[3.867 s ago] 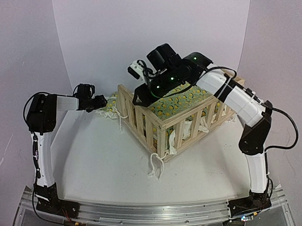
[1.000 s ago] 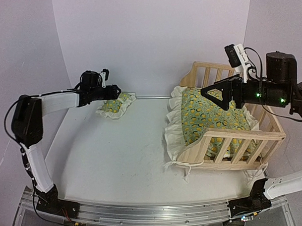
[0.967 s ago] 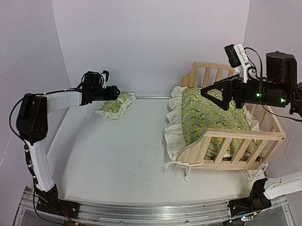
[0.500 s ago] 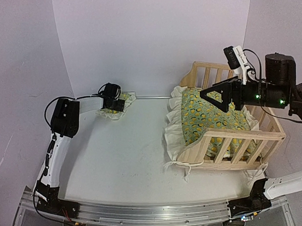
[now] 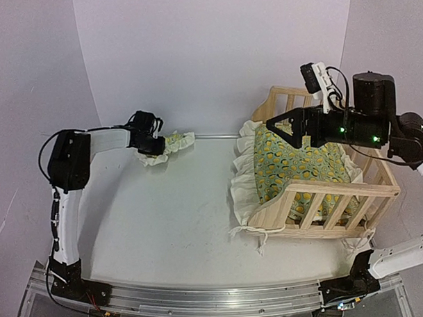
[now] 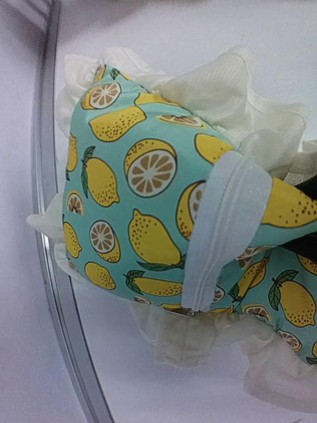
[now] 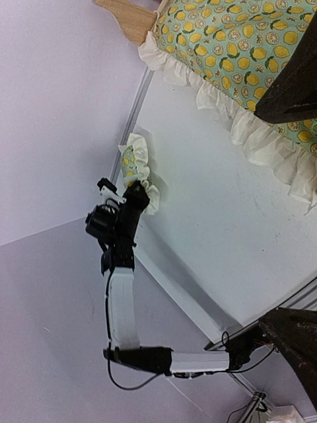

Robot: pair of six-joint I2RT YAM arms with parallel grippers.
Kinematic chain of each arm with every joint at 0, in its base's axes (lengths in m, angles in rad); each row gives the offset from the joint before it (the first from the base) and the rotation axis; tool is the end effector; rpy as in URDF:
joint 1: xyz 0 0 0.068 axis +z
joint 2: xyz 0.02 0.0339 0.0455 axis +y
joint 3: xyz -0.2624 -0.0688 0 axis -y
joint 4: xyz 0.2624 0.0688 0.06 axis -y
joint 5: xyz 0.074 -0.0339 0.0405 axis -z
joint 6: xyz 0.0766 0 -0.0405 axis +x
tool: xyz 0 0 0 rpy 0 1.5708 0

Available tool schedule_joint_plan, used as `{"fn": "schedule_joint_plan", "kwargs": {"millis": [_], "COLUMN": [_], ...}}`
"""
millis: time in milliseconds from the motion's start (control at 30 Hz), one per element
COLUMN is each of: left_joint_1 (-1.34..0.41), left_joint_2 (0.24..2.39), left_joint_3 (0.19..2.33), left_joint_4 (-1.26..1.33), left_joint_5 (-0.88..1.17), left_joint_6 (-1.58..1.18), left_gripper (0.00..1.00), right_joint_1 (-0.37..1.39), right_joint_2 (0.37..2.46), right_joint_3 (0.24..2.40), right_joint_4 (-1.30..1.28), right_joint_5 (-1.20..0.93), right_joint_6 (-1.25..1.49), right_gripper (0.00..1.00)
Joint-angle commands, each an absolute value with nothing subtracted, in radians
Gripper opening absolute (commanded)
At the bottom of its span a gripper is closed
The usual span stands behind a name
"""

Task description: Set up the pet bed

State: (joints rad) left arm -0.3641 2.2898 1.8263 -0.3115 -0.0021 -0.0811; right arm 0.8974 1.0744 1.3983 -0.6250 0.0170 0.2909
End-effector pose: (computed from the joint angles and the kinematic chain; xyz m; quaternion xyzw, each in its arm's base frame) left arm 0.5252 -0.2000 0.1419 0.1296 0.9127 -0.0846 0.3781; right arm 0.1685 0.2091 0.4400 -0.2356 0.7699 0.3263 0.4952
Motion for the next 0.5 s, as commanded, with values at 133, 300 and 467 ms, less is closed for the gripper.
{"fn": "schedule_joint_plan", "kwargs": {"millis": [133, 300, 467], "left_joint_1": [-0.348, -0.44, -0.591], "left_joint_2": [1.753, 1.673, 1.623], "left_joint_3": [1.396, 1.249, 1.189], "left_joint_4": [0.436, 1.042, 1.153], "left_joint_5": [0.858, 0.876, 0.783], "left_joint_6": [-0.792, -1.265, -1.351], "left_gripper": [0.0, 0.0, 0.0], "right_joint_1": [0.893, 0.881, 0.869], "right_joint_2": [1.202, 1.268, 1.335], "right_joint_3": [1.44, 1.482, 1.542], "right_joint_4": [-0.416, -0.203, -0.045], "right_joint_5": [0.064, -0.047, -0.113], "right_joint_6": [0.371, 0.42, 0.463], "right_gripper": [0.98, 0.98, 0.98]}}
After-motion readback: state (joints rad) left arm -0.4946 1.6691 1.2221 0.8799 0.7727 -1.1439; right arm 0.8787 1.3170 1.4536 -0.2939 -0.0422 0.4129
